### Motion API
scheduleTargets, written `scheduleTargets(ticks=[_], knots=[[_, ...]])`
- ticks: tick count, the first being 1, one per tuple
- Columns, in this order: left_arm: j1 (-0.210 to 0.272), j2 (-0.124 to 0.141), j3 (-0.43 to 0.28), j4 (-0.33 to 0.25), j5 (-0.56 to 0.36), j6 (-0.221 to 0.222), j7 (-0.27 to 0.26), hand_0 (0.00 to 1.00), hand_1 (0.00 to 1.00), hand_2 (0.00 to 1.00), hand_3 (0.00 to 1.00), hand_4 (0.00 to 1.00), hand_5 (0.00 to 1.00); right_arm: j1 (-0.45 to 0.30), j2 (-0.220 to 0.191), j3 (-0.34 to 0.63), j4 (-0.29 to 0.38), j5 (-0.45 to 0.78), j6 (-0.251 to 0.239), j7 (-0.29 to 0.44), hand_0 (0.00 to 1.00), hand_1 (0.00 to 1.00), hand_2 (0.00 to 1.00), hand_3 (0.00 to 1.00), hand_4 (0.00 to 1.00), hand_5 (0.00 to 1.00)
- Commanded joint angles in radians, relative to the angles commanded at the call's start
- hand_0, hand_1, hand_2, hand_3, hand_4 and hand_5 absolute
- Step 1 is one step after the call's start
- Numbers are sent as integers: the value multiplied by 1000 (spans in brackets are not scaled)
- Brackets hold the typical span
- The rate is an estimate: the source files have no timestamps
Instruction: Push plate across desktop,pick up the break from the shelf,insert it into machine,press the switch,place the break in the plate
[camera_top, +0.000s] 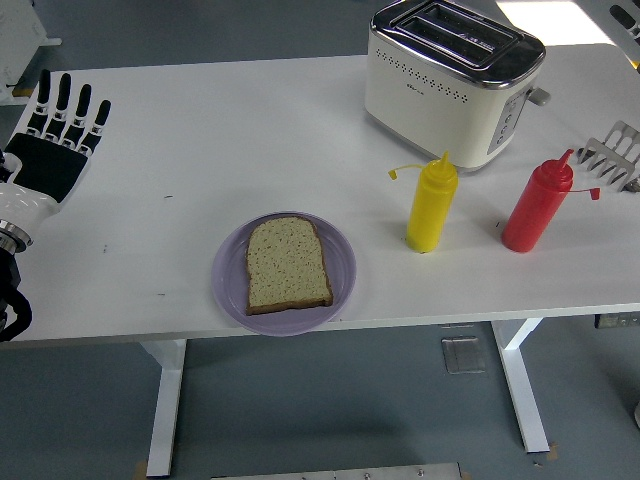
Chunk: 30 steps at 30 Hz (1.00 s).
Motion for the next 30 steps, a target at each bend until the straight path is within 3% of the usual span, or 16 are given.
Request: scheduleTargets(ticks=[30], knots=[[1, -3, -1, 2, -3, 0, 0, 831, 761, 714, 724, 784, 998, -4, 4, 3, -4, 2, 1, 0, 785, 736, 716, 710, 687, 349]])
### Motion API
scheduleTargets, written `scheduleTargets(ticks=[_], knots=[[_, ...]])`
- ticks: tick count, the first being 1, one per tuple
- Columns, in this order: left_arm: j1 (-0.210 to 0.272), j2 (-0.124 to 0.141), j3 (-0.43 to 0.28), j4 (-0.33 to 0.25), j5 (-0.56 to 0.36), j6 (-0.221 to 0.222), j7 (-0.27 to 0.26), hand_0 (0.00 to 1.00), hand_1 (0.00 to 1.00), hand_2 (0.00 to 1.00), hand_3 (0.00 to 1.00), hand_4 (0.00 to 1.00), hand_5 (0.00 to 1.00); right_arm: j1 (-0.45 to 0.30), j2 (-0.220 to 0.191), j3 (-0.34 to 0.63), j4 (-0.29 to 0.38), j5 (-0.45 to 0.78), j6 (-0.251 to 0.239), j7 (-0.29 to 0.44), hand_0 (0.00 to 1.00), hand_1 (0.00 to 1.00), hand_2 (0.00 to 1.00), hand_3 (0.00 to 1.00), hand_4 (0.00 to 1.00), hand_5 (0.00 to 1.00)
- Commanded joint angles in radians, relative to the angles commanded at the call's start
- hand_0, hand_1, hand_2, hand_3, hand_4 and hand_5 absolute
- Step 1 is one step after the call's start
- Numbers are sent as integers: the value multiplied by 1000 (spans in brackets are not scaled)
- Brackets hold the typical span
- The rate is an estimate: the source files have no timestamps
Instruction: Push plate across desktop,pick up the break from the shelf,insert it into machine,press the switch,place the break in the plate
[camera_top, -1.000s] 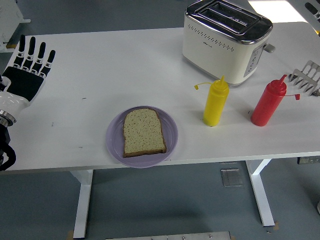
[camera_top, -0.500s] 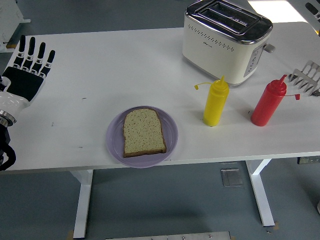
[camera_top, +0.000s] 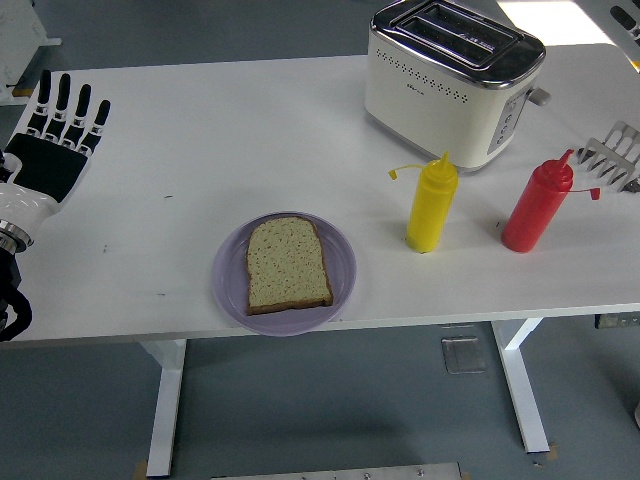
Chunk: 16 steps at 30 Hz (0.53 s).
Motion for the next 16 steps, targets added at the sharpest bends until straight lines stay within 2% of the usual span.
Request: scheduleTargets(ticks=[16], knots=[[1, -1, -2, -1, -2, 0, 0, 829, 758, 709, 719, 783, 998, 0, 4, -1, -3, 1, -1, 0, 785, 735, 713, 709, 692, 350]])
